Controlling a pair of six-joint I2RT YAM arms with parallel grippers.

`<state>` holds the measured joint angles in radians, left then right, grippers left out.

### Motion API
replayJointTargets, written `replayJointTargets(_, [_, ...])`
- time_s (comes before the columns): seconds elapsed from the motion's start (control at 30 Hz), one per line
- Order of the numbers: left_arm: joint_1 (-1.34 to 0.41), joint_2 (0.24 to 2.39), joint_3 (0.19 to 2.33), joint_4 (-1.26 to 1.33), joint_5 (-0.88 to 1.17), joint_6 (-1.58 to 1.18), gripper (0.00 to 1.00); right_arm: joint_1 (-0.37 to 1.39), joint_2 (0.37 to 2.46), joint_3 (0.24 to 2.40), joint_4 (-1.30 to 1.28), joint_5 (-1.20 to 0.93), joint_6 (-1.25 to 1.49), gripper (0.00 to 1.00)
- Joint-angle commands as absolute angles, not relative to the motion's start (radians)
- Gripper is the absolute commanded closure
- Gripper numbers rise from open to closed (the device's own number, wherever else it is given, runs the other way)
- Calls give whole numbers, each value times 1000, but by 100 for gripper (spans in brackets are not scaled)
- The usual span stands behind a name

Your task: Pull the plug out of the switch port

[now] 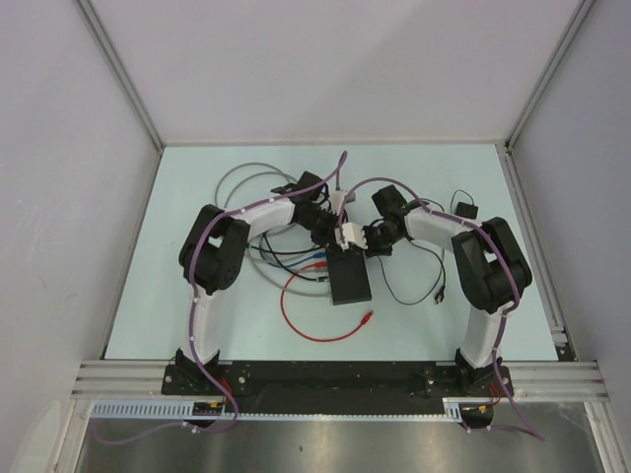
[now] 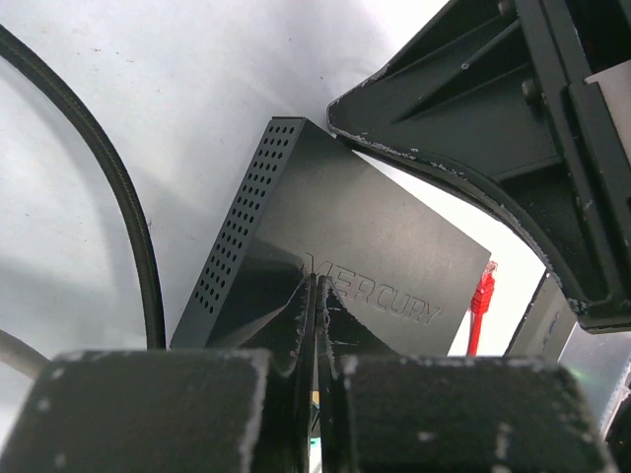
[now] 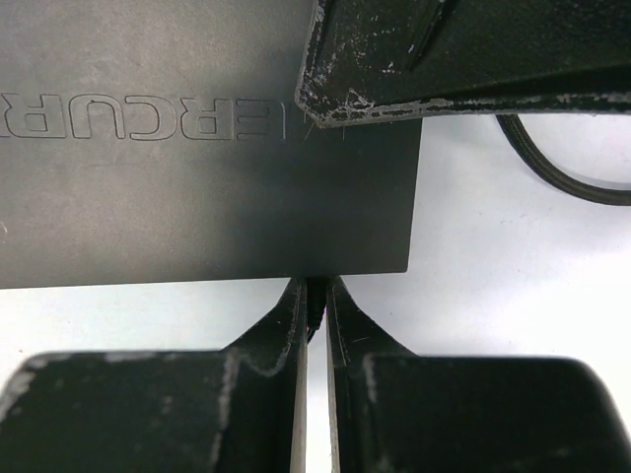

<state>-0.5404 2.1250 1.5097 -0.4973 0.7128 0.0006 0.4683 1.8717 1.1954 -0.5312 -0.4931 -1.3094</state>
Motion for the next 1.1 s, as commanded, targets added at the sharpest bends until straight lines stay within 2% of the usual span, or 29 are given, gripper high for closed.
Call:
replayJointTargets(0.0, [-532,2197,1502,-535,574,58,100,472,1870,1198,-701,-549,-1313,100])
replayJointTargets(0.3, [-532,2204,1511,-541,569,60,100,469,1891,1207,-781,-509,-1284,100])
replayJointTargets(0.63, [-532,2207,1508,-545,569,66,100,465,1887,1209,-561,-422,-1169,100])
replayJointTargets(1.07, [-538,2226,1516,-546,466,58,100,445,1882,1209,-698,-333,-1227,100])
